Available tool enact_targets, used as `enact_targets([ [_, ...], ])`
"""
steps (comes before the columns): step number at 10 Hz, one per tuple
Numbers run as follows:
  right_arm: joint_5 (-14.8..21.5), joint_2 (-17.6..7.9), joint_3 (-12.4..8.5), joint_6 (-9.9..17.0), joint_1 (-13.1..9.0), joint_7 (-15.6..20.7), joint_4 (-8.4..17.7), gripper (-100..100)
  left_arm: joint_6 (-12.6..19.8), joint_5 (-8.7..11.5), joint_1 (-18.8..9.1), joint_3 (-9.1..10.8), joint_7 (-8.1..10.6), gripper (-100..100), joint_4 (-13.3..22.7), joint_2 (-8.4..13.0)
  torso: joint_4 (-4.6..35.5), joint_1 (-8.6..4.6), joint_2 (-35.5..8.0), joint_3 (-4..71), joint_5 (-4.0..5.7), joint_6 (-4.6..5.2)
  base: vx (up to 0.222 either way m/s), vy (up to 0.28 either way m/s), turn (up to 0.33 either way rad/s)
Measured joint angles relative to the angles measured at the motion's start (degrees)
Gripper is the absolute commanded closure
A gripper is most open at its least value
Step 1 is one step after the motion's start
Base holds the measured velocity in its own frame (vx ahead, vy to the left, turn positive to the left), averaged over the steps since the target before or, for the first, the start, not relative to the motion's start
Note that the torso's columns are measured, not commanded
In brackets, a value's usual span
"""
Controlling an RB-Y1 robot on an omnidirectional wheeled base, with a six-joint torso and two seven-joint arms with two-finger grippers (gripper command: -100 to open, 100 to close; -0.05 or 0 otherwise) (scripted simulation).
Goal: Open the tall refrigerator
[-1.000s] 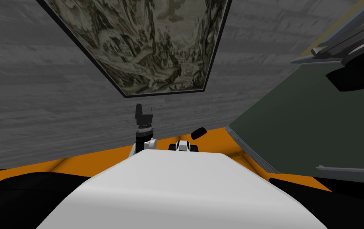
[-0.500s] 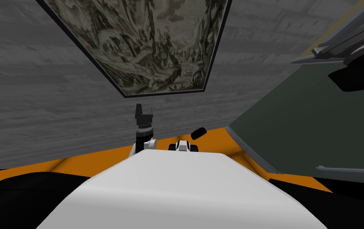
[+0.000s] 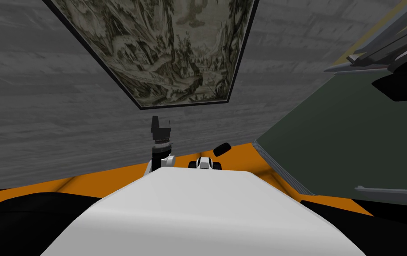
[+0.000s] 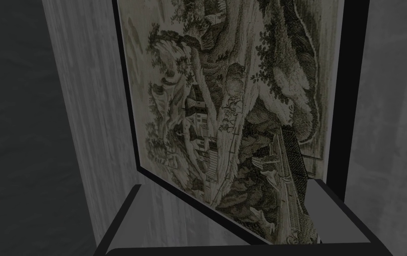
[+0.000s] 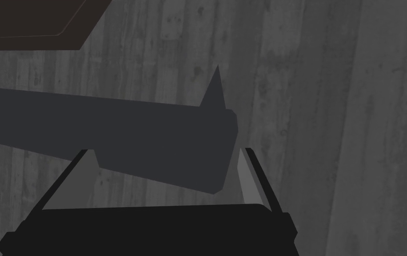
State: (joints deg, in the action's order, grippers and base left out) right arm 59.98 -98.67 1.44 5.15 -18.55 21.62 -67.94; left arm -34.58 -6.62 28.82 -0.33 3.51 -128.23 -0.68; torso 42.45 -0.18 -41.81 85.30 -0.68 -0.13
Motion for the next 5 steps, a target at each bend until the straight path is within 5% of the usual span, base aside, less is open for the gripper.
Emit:
enact_targets([
  [2,-1.08,-1.57,-1.64,0.29,3.06,-1.0,-0.81,-100,0.0,0.0,0.0,0.0,0.0,0,0.0,0.0,0.07,0.01,-0.05,0.02,-0.09,0.01,0.003,0.001,0.002],
  [4,-1.58,-1.78,0.22,0.4,1.62,-0.87,-0.6,-100,0.0,0.0,0.0,0.0,0.0,0,0.0,0.0,0.03,-0.02,-0.01,0.04,-0.07,0.06,0.003,0.0,-0.004],
  [5,-0.55,-1.05,-1.61,-0.12,2.5,-0.95,-0.48,-100,0.0,0.0,0.0,0.0,0.0,0,0.0,0.0,0.09,-0.08,-0.02,0.01,-0.05,0.05,0.013,0.001,-0.009],
])
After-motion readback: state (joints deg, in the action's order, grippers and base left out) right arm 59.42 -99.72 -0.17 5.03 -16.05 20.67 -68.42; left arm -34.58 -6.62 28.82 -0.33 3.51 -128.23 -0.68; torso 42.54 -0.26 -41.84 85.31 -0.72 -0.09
